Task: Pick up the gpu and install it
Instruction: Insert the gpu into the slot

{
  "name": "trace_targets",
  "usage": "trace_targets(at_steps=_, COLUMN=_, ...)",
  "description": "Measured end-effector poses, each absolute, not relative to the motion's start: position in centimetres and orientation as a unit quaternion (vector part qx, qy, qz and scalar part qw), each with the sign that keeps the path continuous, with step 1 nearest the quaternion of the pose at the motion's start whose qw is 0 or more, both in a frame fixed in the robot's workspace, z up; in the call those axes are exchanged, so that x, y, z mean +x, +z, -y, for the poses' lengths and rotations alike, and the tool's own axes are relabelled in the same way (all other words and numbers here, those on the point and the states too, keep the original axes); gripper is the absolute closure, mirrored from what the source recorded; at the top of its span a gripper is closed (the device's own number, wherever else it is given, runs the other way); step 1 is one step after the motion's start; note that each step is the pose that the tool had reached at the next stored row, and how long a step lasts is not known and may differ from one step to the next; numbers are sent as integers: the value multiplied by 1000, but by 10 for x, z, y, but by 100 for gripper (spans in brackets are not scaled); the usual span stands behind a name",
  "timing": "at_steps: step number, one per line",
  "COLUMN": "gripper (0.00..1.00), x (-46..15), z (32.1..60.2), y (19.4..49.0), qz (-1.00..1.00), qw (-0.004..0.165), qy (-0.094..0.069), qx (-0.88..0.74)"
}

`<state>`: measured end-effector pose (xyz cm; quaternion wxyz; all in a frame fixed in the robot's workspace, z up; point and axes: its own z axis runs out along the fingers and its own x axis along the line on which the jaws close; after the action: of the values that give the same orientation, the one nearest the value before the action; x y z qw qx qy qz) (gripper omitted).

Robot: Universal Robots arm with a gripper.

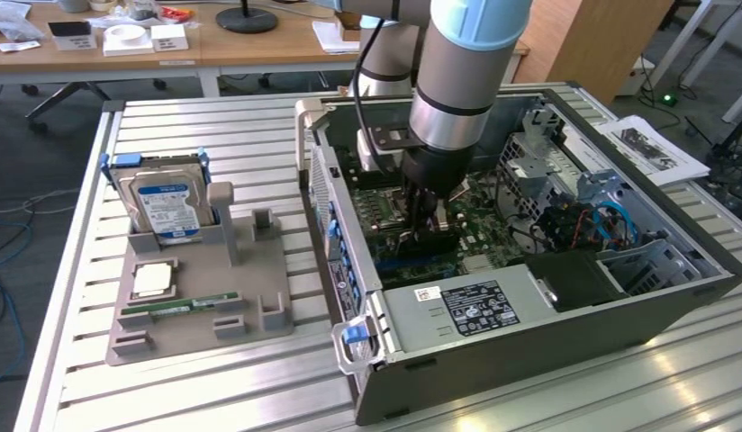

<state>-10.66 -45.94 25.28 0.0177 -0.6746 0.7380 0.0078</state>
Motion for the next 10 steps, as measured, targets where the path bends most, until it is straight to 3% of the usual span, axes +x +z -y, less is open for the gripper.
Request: trace_targets(at_steps=10, gripper=67, x=-107, z=460, y=250, qz=-738, qw=18, qy=8, qx=-675)
